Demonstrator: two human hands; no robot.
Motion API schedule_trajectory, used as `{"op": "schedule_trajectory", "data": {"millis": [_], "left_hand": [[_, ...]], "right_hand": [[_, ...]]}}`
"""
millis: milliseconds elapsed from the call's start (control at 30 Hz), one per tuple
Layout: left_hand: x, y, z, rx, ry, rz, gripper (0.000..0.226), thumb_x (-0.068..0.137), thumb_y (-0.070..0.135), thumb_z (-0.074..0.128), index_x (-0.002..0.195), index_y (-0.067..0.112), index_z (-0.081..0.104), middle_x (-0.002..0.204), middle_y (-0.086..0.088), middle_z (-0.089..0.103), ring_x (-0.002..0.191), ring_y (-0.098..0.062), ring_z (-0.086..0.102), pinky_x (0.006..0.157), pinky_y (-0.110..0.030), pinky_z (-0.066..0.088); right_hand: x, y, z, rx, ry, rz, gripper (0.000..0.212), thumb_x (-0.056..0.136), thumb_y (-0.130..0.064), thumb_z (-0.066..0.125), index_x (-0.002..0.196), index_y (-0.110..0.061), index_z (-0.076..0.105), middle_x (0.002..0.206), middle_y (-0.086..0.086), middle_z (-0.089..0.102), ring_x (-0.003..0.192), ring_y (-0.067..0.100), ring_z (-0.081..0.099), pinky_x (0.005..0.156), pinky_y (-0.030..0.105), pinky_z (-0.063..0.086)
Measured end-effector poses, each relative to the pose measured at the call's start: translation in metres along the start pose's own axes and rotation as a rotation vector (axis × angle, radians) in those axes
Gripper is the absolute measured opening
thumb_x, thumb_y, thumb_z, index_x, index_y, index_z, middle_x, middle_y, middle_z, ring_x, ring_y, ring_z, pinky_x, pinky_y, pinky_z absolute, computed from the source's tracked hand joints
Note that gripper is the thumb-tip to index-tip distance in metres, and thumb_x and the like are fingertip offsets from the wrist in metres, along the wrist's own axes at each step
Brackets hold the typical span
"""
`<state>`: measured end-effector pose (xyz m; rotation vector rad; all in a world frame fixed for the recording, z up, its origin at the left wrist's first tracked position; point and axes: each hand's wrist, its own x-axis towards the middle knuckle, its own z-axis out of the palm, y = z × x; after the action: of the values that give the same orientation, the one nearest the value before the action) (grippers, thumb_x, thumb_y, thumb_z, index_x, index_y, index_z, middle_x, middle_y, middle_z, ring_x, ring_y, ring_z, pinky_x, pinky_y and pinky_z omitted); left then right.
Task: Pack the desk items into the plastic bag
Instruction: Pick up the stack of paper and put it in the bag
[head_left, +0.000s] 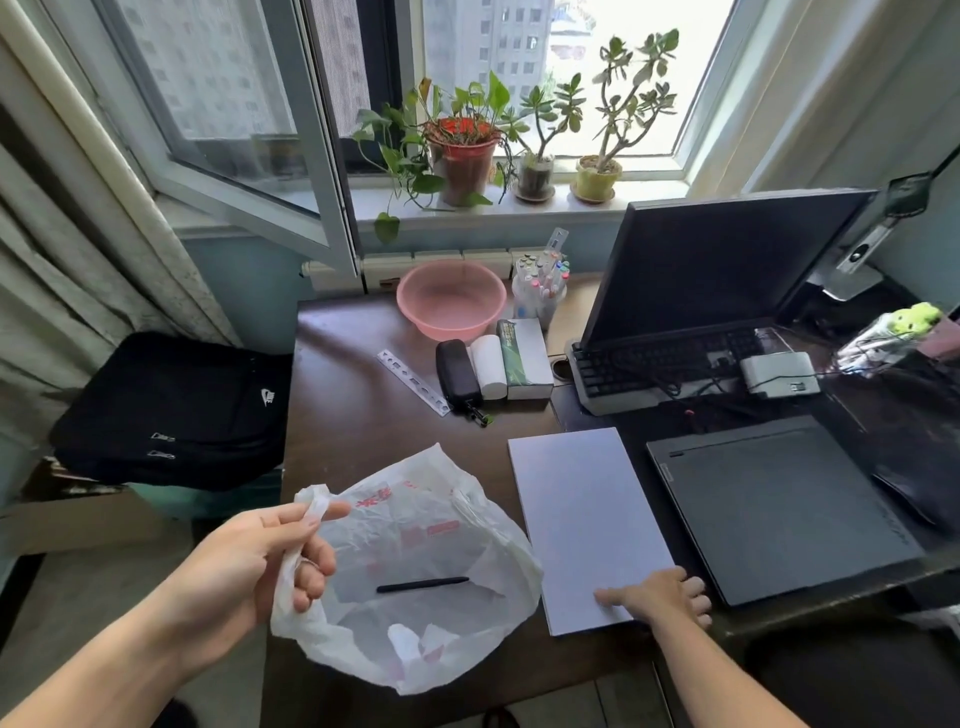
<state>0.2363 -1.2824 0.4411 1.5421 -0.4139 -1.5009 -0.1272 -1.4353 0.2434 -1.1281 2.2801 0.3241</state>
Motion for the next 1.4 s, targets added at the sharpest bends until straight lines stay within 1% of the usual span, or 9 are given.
{"op": "schedule_trajectory", "data": {"millis": [333, 533, 633, 700, 800, 900, 1067, 1233, 1400], "left_hand": [[-0.005, -0.004, -0.001, -0.008, 0.031, -0.005, 0.030, 0.098, 0.012, 0.046, 0.118, 0.001, 0.064, 0.061, -0.014, 0.056, 0.041, -0.018, 0.049, 0.036, -0.025, 0.043], [-0.006, -0.002, 0.000, -0.002, 0.027, 0.001, 0.029, 0.098, 0.010, 0.044, 0.118, 0.000, 0.064, 0.060, -0.015, 0.056, 0.040, -0.018, 0.049, 0.035, -0.025, 0.042], [-0.006, -0.002, 0.001, 0.009, 0.025, -0.002, 0.029, 0.098, 0.011, 0.045, 0.117, 0.001, 0.065, 0.060, -0.014, 0.057, 0.040, -0.018, 0.050, 0.036, -0.025, 0.043], [-0.006, -0.002, 0.002, 0.023, 0.024, -0.008, 0.029, 0.098, 0.012, 0.046, 0.117, 0.002, 0.065, 0.061, -0.014, 0.057, 0.041, -0.018, 0.050, 0.036, -0.024, 0.043], [-0.005, -0.003, 0.002, 0.035, 0.013, -0.016, 0.029, 0.098, 0.012, 0.046, 0.118, 0.003, 0.065, 0.061, -0.014, 0.056, 0.041, -0.018, 0.049, 0.037, -0.024, 0.042], [-0.004, -0.003, 0.003, 0.051, 0.008, -0.018, 0.030, 0.098, 0.015, 0.048, 0.117, 0.003, 0.066, 0.062, -0.013, 0.056, 0.041, -0.017, 0.049, 0.037, -0.024, 0.042], [-0.005, -0.004, 0.005, 0.039, -0.011, -0.020, 0.031, 0.098, 0.016, 0.048, 0.119, 0.002, 0.065, 0.061, -0.013, 0.056, 0.042, -0.017, 0.049, 0.037, -0.025, 0.042], [-0.008, -0.005, 0.005, 0.048, -0.024, -0.011, 0.030, 0.098, 0.016, 0.048, 0.118, 0.001, 0.065, 0.062, -0.013, 0.057, 0.043, -0.018, 0.050, 0.038, -0.025, 0.043], [-0.011, -0.002, 0.000, 0.029, -0.042, -0.009, 0.030, 0.098, 0.014, 0.047, 0.118, 0.000, 0.064, 0.065, -0.016, 0.058, 0.045, -0.019, 0.052, 0.038, -0.026, 0.045]], "right_hand": [[0.011, 0.008, -0.014, 0.064, 0.008, 0.067, 0.091, 0.058, -0.041, 0.089, 0.131, -0.005, 0.048, 0.136, 0.020, 0.043, 0.123, 0.035, 0.042, 0.098, 0.043, 0.043], [0.011, 0.026, -0.002, 0.780, 0.037, 0.237, 0.029, 0.076, 0.008, 0.067, 0.103, 0.016, 0.064, 0.090, 0.023, 0.062, 0.073, 0.033, 0.058, 0.058, 0.030, 0.049], [0.008, 0.026, -0.005, 1.041, 0.019, 0.320, 0.015, 0.075, 0.016, 0.061, 0.090, 0.014, 0.062, 0.077, 0.018, 0.057, 0.069, 0.030, 0.060, 0.066, 0.042, 0.056], [0.004, 0.025, -0.010, 1.201, -0.008, 0.393, 0.024, 0.077, 0.017, 0.063, 0.098, 0.006, 0.059, 0.090, 0.018, 0.057, 0.073, 0.027, 0.059, 0.080, 0.045, 0.057], [0.001, 0.024, -0.015, 1.378, -0.047, 0.461, 0.064, 0.076, 0.005, 0.074, 0.133, -0.002, 0.046, 0.104, 0.018, 0.055, 0.067, 0.021, 0.052, 0.071, 0.032, 0.052], [-0.002, 0.023, -0.020, 1.515, -0.239, 0.498, 0.061, 0.074, -0.007, 0.082, 0.126, -0.010, 0.049, 0.118, 0.012, 0.057, 0.090, 0.022, 0.060, 0.070, 0.026, 0.051], [-0.014, 0.020, 0.002, 1.370, -0.414, 0.328, 0.058, 0.080, -0.002, 0.077, 0.130, -0.001, 0.048, 0.127, 0.016, 0.057, 0.111, 0.029, 0.056, 0.082, 0.040, 0.052], [-0.029, 0.010, 0.001, 1.300, -0.127, 0.101, 0.015, 0.094, 0.005, 0.055, 0.108, -0.001, 0.054, 0.107, 0.019, 0.061, 0.101, 0.036, 0.061, 0.088, 0.052, 0.054], [-0.050, 0.006, -0.057, 1.201, 0.149, -0.189, 0.022, 0.090, 0.002, 0.061, 0.112, -0.003, 0.064, 0.112, 0.018, 0.068, 0.098, 0.035, 0.065, 0.091, 0.050, 0.054]]}}
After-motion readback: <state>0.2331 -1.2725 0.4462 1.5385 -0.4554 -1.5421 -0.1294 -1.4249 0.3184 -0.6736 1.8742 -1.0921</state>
